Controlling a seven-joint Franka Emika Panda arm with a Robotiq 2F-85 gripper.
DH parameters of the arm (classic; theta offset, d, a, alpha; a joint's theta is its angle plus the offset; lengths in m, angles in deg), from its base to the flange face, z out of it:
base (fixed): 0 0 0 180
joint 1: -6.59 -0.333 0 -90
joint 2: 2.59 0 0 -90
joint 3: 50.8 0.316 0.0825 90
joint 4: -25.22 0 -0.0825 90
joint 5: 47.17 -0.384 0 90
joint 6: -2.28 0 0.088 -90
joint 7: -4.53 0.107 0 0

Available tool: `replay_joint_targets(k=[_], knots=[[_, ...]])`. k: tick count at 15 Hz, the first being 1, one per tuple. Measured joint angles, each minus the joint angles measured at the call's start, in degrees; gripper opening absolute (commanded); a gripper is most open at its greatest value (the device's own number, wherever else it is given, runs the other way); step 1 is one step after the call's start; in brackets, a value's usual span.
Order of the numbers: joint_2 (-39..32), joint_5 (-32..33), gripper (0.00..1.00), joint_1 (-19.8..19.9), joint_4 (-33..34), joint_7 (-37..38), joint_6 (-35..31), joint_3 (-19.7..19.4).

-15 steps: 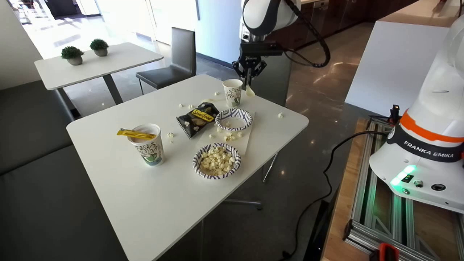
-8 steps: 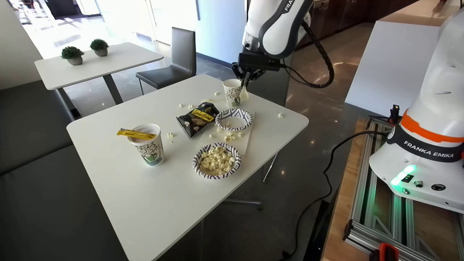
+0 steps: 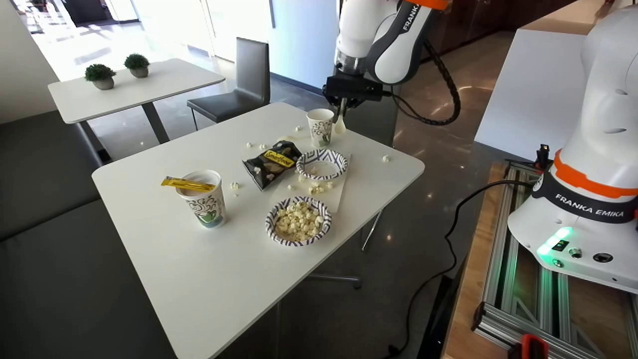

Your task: Use the spoon on the table to move the content of the plate on the right into the plate on the left

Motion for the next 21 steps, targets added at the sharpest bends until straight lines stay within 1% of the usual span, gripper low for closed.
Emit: replay_joint_targets(k=[3,5,7,10,13,16,19,21], knots=[[0.0,0.0,0.03,-0.1,0.1,0.0,0.0,-0.1],[-0.6,1.1,0.03,-2.1,0.4,2.6,0.4,-2.0],[-1.7,4.1,0.03,-6.4,1.2,7.9,2.6,-5.8],[-3.3,9.4,0.03,-14.1,2.1,16.9,8.1,-11.6],[-3.7,13.0,0.03,-20.2,2.3,23.9,13.7,-14.6],[-3.8,14.6,0.03,-24.6,2.3,29.5,18.2,-15.5],[-4.5,14.9,0.03,-27.4,2.2,33.6,20.4,-15.5],[-4.7,17.3,0.03,-26.3,2.4,37.9,21.6,-12.7]])
